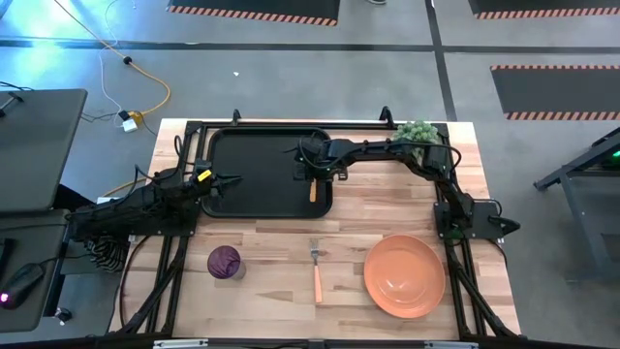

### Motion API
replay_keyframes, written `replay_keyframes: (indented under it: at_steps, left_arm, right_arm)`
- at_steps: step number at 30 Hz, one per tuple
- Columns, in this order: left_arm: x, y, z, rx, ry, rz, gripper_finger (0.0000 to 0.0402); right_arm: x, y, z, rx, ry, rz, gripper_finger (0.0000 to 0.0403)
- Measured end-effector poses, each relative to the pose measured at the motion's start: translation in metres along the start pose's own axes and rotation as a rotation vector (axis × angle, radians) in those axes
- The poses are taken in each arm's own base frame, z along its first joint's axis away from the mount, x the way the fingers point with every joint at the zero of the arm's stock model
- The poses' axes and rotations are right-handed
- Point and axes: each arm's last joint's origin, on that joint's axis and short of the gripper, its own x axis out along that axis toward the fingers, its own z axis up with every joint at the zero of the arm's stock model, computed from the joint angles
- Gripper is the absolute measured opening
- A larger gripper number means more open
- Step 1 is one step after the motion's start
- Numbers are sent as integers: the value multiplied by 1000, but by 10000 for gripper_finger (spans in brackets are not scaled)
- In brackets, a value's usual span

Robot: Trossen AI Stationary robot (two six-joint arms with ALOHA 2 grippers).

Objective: Pick and place plate/cup/fork/spoon on tray
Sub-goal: Put the orange spoon on the black tray

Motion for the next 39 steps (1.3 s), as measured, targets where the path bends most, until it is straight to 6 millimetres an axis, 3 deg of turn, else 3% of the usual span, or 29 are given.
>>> replay_keyframes:
  at_steps: [28,39]
  left_arm:
    - [0,0,0,-1,0,0,46]
    - [0,0,0,5,0,0,46]
  right_arm:
    - [0,-4,-1,-25,-8,-47,129]
    - [-18,-1,1,-52,-20,-9,129]
